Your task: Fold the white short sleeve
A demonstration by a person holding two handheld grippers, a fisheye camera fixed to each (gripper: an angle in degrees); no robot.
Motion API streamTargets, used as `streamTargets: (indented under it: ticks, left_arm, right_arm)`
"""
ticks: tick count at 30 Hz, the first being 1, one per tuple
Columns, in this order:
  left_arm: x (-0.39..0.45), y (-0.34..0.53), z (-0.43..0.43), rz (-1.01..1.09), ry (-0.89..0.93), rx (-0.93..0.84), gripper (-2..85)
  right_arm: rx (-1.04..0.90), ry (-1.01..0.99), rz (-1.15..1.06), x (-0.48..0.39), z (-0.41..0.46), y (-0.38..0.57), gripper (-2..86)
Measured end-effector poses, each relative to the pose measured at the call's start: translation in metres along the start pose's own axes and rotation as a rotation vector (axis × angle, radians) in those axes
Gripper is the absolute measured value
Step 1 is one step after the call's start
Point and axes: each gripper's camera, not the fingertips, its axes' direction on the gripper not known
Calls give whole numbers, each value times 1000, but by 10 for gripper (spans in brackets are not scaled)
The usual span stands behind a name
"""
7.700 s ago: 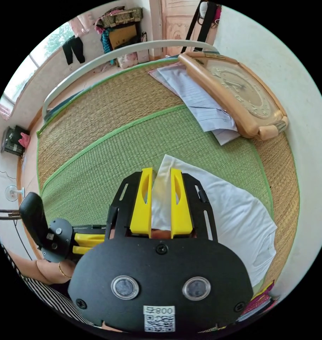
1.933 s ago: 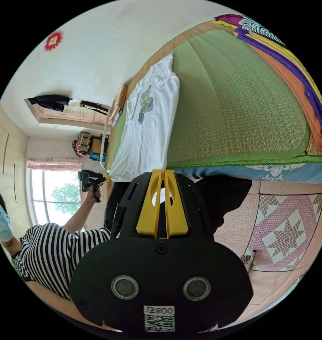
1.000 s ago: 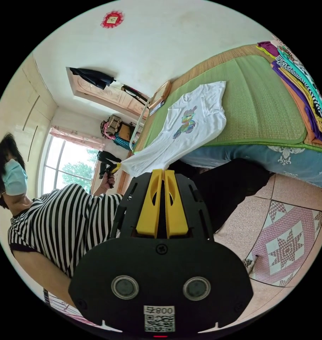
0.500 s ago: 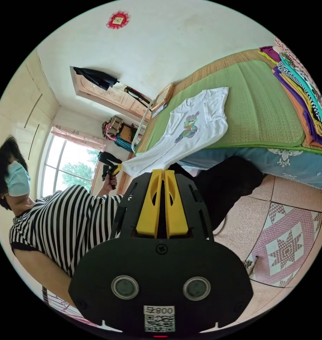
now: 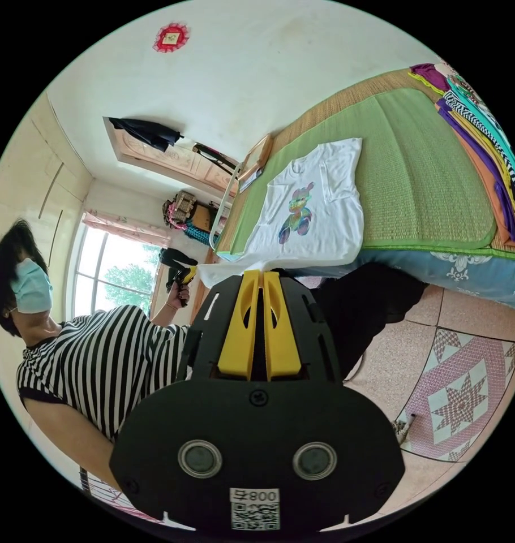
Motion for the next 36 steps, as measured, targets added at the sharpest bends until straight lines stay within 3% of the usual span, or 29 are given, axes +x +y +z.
streamTargets:
  ticks: [10,23,36]
  left_arm:
    - [18,-146,24,-4,33,9,2]
    - [23,-401,96,-11,23,58,2]
    - [-34,-632,184,-135,-26,64,3]
  right_arm:
    - [51,-6,-1,10,-9,-94,9]
    - [71,23,-15,50,-8,-313,11]
    - [15,64,105,135,24,-504,11]
